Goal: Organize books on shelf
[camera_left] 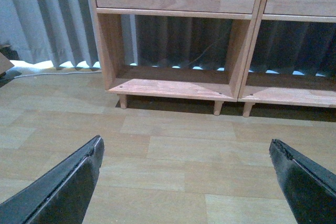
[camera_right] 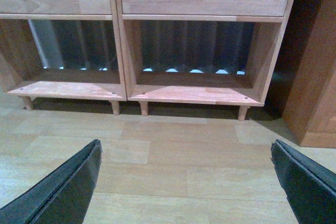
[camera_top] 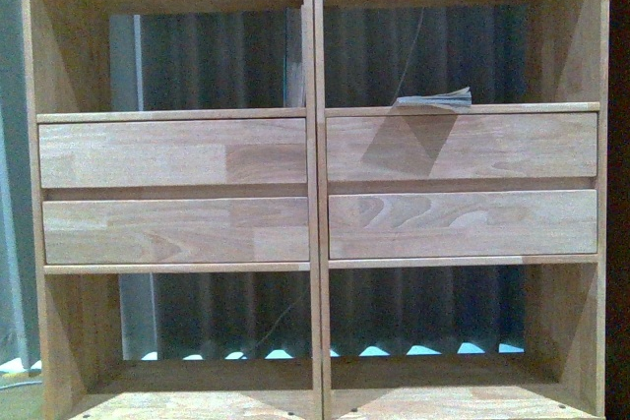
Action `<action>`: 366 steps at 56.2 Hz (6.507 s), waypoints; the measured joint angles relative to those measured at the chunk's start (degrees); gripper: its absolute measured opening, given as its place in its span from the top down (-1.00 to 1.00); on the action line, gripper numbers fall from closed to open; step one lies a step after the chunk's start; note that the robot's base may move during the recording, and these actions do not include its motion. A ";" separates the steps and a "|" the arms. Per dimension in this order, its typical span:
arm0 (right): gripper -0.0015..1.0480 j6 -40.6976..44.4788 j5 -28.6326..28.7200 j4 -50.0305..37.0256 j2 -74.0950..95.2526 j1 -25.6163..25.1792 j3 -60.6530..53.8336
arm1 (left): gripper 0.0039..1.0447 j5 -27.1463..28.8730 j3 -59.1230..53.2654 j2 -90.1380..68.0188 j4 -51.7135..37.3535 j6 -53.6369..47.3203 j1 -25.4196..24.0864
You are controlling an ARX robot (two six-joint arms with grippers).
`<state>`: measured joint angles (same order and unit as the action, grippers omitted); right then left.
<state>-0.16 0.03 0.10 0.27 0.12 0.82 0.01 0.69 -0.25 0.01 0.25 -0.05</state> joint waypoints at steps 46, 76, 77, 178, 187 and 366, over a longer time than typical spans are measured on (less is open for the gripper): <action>-0.86 0.00 0.00 0.00 0.00 0.00 0.00 | -0.86 0.00 0.00 0.00 0.00 0.00 0.00; -0.86 0.00 0.00 0.00 -0.02 0.00 0.00 | -0.86 0.00 0.00 0.00 0.00 0.00 0.00; -0.86 0.00 0.02 0.00 0.00 0.00 0.00 | -0.86 -0.02 0.00 -0.02 0.00 0.00 0.00; -0.86 -32.11 19.21 -16.72 30.40 -3.78 16.66 | -0.86 0.00 0.00 0.00 0.00 0.00 0.00; -0.86 -46.21 16.83 -24.28 45.70 0.15 24.65 | -0.86 0.02 0.00 0.00 0.00 -0.02 0.00; 0.86 -52.96 17.27 -52.54 68.54 16.72 47.65 | -0.86 -53.46 67.56 -85.68 -43.17 57.66 2.80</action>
<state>-53.12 17.30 -52.45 68.82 16.84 48.47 -53.45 68.25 -85.93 -43.16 57.91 2.74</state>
